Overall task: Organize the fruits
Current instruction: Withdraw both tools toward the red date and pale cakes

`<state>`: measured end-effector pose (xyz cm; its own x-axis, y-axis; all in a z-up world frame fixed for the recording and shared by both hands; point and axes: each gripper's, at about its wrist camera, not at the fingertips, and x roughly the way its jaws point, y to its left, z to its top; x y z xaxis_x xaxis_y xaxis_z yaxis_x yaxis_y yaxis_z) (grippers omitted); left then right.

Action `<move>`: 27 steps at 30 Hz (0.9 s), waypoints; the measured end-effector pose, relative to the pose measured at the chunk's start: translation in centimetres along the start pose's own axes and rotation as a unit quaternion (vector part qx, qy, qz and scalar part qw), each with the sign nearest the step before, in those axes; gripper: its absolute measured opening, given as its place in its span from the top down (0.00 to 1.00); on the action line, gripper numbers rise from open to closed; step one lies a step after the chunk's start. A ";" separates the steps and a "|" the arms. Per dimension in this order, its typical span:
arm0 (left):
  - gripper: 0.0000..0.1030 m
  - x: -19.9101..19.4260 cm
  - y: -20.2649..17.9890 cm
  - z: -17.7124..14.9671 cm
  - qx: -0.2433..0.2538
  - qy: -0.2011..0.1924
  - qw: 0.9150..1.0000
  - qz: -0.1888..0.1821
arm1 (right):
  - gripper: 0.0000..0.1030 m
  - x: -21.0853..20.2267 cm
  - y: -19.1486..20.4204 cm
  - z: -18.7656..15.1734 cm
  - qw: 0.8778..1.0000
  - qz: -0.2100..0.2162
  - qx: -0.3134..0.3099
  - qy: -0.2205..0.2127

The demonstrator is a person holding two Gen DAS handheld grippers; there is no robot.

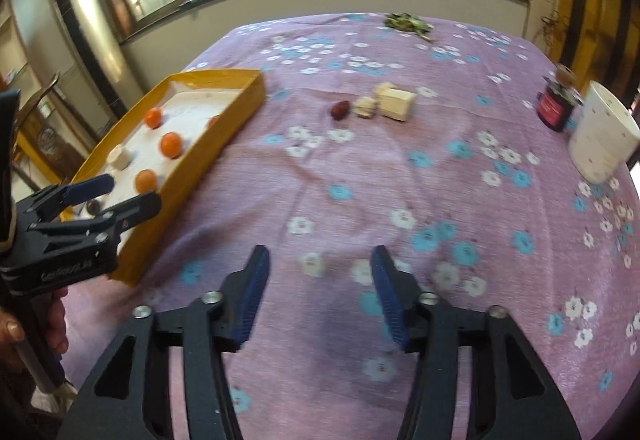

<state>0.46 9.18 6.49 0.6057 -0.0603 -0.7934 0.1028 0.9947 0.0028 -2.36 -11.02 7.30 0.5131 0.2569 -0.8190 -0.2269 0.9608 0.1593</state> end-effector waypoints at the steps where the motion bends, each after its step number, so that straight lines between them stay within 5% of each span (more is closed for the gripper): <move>1: 0.15 0.1 -0.8 0.1 0.006 0.000 1.000 0.000 | 0.35 -0.2 -1.1 0.0 1.000 -0.007 0.010 -0.005; 9: 0.15 0.9 -4.8 1.1 0.040 0.007 0.999 0.003 | 0.34 0.3 -7.0 3.9 0.999 -0.029 0.030 -0.028; 18: 0.14 2.9 -6.0 3.4 0.049 0.022 0.998 0.010 | 0.31 9.3 -8.5 11.0 1.000 0.001 -0.003 0.002; 23: 0.14 4.4 -6.1 5.4 0.055 0.017 0.998 -0.007 | 0.39 12.6 -8.4 12.5 0.999 0.014 -0.039 0.016; 27: 0.14 6.3 -6.9 7.2 0.063 0.020 0.998 -0.016 | 0.55 14.0 -8.6 13.2 0.997 0.051 -0.050 0.027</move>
<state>9.25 1.31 5.80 0.5682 -0.0860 -0.8184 0.2217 0.9737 0.0516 17.68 -14.27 1.75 0.4380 0.3438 -0.8306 -0.3582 0.9142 0.1895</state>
